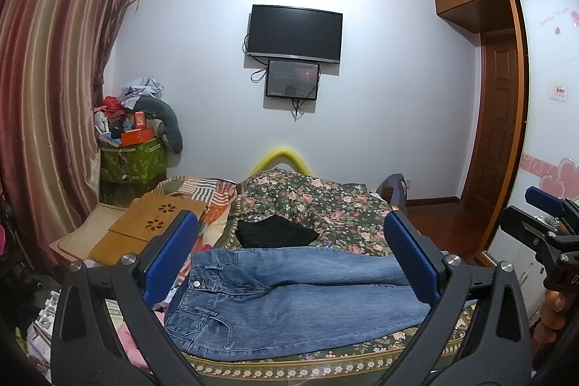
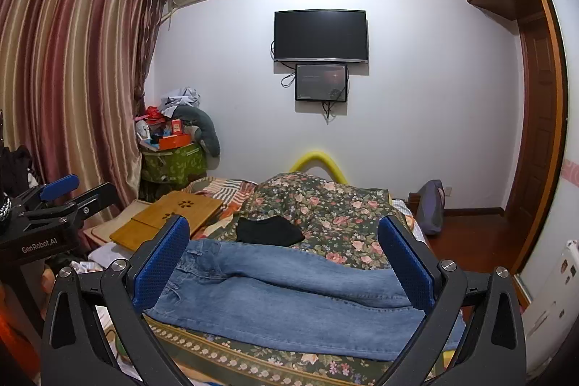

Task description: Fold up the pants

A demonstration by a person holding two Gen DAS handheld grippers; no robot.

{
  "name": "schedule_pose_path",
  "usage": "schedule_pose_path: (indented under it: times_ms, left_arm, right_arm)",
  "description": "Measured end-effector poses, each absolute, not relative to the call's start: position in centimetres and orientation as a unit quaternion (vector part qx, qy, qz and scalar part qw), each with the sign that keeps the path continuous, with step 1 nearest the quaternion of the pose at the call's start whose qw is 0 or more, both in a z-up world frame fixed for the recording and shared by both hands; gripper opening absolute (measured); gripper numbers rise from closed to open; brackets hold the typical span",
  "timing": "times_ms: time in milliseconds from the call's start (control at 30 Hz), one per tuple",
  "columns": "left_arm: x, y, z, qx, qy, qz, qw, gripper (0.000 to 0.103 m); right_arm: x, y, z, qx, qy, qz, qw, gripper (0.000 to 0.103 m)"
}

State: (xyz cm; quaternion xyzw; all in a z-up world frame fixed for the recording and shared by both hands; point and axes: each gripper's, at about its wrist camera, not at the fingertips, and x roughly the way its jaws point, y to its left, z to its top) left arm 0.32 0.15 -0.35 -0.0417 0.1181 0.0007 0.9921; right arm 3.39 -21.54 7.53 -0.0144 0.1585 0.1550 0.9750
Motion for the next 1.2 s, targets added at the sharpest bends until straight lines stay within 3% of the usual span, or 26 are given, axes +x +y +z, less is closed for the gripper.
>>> schedule_pose_path:
  times_ms: [1200]
  left_arm:
    - [0.51, 0.36, -0.01, -0.044, 0.116, -0.005, 0.992, 0.103]
  right_arm:
    - [3.6, -22.28, 8.03, -0.01, 0.158, 0.154, 0.975, 0.103]
